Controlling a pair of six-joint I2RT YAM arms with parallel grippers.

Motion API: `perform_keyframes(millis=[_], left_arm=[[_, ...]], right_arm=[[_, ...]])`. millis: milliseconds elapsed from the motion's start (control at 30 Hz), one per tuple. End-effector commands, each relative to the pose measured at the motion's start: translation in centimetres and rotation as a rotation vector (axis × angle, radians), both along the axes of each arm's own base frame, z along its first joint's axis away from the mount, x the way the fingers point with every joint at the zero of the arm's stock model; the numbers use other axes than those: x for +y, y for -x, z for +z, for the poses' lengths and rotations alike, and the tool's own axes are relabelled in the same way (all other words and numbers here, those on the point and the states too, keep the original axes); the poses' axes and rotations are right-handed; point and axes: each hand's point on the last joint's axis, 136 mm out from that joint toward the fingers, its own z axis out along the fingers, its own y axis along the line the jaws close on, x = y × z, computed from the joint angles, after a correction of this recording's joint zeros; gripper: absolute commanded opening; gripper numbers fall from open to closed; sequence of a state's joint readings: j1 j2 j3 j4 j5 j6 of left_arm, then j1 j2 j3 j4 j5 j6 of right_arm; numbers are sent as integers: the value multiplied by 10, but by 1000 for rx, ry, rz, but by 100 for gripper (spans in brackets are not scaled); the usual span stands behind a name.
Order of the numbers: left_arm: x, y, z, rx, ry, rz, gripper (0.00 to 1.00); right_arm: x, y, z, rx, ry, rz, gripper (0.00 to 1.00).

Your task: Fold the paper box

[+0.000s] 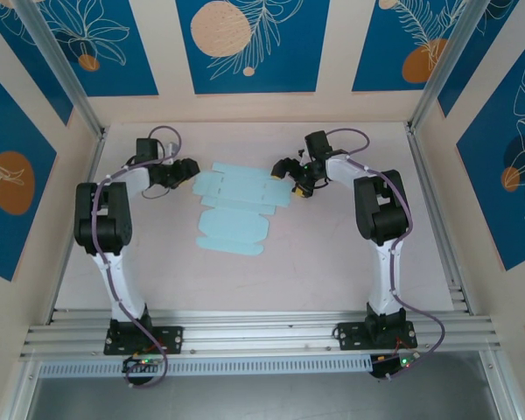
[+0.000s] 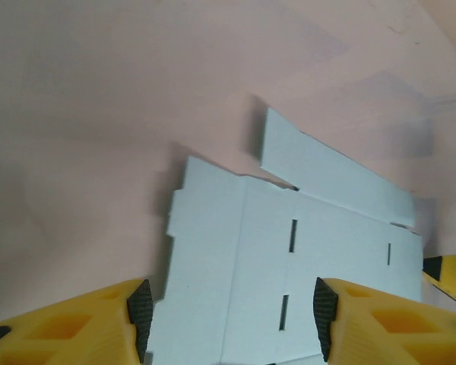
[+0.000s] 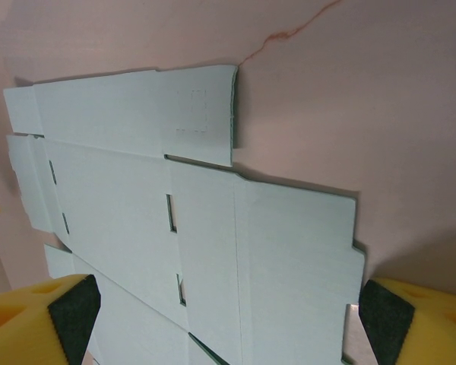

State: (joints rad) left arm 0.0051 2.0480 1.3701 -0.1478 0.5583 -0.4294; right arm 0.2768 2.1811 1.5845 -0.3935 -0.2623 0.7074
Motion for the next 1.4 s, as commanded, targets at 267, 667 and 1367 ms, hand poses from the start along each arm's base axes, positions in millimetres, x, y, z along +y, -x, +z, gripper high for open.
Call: perform_keyframes(millis=[267,667,1367], left_arm=[[-6,27,-24,104,-97,-72,67],[-35,29,-23,100,-5,-120,68],[-61,13,26,-74,280,-94,52]], right_arm=[[-10,28,12,4,141,25,92],[-3,34,-18,55,179,37,92],[1,27,-27,64,174,49,92]])
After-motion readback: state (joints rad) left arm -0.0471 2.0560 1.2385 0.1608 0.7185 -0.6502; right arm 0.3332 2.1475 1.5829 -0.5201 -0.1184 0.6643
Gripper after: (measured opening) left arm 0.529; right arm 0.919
